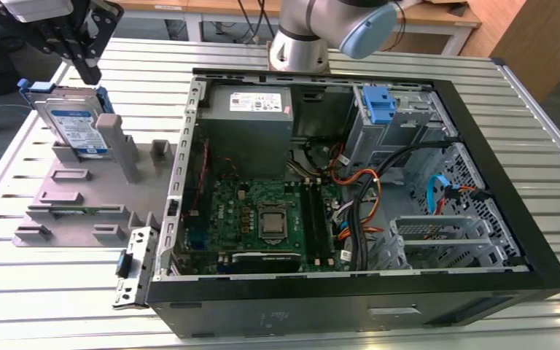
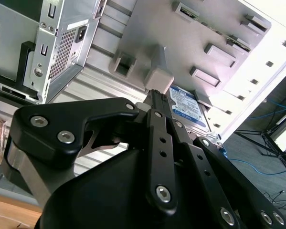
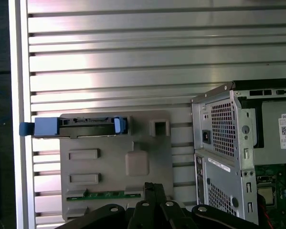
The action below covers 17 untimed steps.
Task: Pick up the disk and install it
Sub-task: 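Reach for the disk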
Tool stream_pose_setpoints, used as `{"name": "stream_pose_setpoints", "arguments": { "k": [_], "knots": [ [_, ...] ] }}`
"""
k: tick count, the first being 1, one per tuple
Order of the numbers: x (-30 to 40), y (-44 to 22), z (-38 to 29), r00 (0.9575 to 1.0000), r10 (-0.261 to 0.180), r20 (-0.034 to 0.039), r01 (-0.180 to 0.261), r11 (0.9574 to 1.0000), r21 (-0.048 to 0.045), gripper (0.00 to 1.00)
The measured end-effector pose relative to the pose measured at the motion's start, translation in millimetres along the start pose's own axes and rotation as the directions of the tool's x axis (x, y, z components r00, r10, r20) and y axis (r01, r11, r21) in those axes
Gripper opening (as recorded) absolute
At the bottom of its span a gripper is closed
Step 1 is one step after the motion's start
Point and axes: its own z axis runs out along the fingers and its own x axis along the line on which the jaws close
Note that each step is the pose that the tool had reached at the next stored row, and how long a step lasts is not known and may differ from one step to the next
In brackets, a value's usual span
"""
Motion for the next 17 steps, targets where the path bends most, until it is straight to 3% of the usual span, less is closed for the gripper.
{"name": "stream_pose_setpoints", "arguments": {
  "k": [5, 17],
  "knots": [
    [4.9, -0.4, 0.5, 1.0, 0.0, 0.0, 0.0, 1.0, -0.0001, 0.11],
    [5.8, -0.5, 0.5, 1.0, 0.0, 0.0, 0.0, 1.0, 0.0, 0.11]
  ]
}}
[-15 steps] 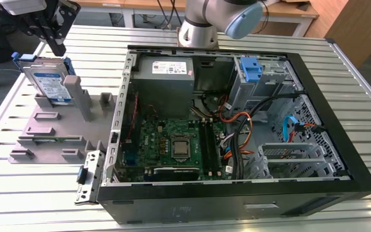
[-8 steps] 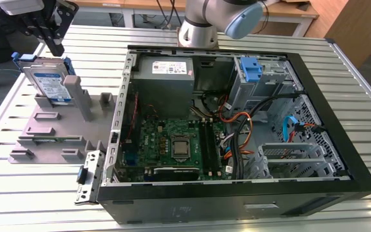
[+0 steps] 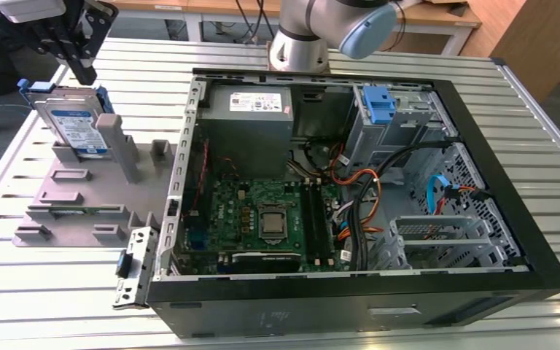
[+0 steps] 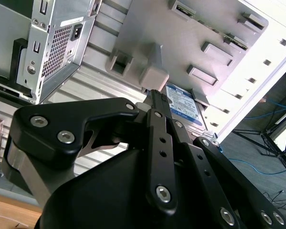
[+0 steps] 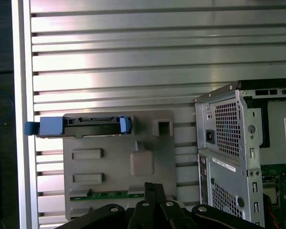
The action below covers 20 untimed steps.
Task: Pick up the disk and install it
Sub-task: 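Reach for the disk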
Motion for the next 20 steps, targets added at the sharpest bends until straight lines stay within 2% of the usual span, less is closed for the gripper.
{"name": "stream_pose_setpoints", "arguments": {
  "k": [20],
  "knots": [
    [2.7, -0.2, -0.1, 1.0, 0.0, 0.0, 0.0, 1.0, -0.0001, 0.11]
  ]
}}
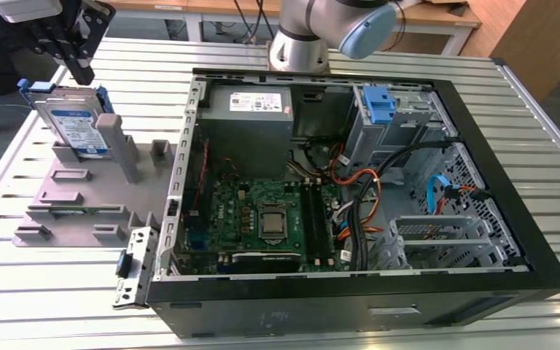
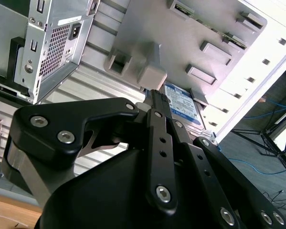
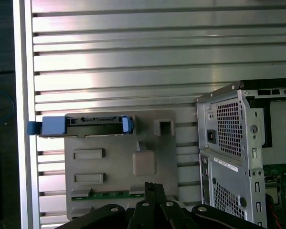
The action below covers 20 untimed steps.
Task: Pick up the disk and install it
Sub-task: 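Reach for the disk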
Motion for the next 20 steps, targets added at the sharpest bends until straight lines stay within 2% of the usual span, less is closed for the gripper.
{"name": "stream_pose_setpoints", "arguments": {
  "k": [9, 13, 20],
  "knots": [
    [1.8, -0.1, 0.0, 1.0, 0.0, -0.0001, 0.0, 1.0, 0.0001, 0.11],
    [2.7, -0.2, 2.2, 1.0, 0.0, 0.0, 0.0, 1.0, -0.0001, 0.11],
    [10.0, 1.9, 5.5, 1.0, 0.0, 0.0, 0.0, 1.0, 0.0001, 0.11]
  ]
}}
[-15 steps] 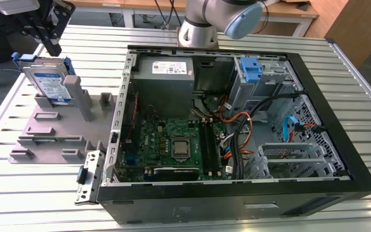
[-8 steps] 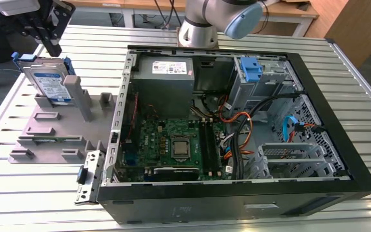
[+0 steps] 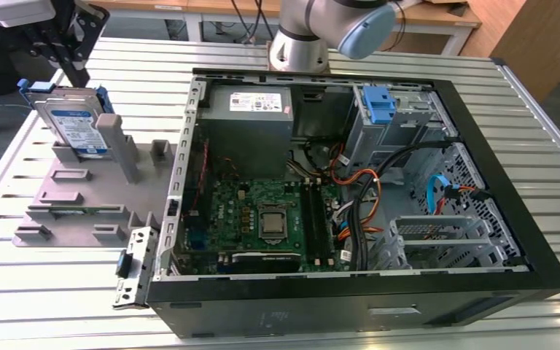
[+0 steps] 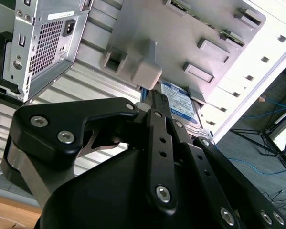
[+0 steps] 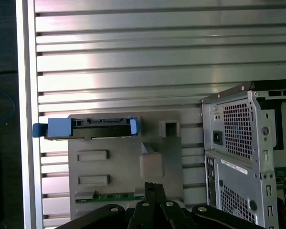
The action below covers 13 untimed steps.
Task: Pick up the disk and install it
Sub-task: 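Reach for the disk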
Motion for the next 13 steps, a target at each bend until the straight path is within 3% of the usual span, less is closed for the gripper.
{"name": "stream_pose_setpoints", "arguments": {
  "k": [4, 13],
  "knots": [
    [4.3, 1.8, 1.6, 1.0, 0.0, 0.0, 0.0, 1.0, 0.0, 0.11],
    [4.7, 2.1, 2.3, 1.0, 0.0, 0.0003, 0.0, 1.0, -0.0002, 0.11]
  ]
}}
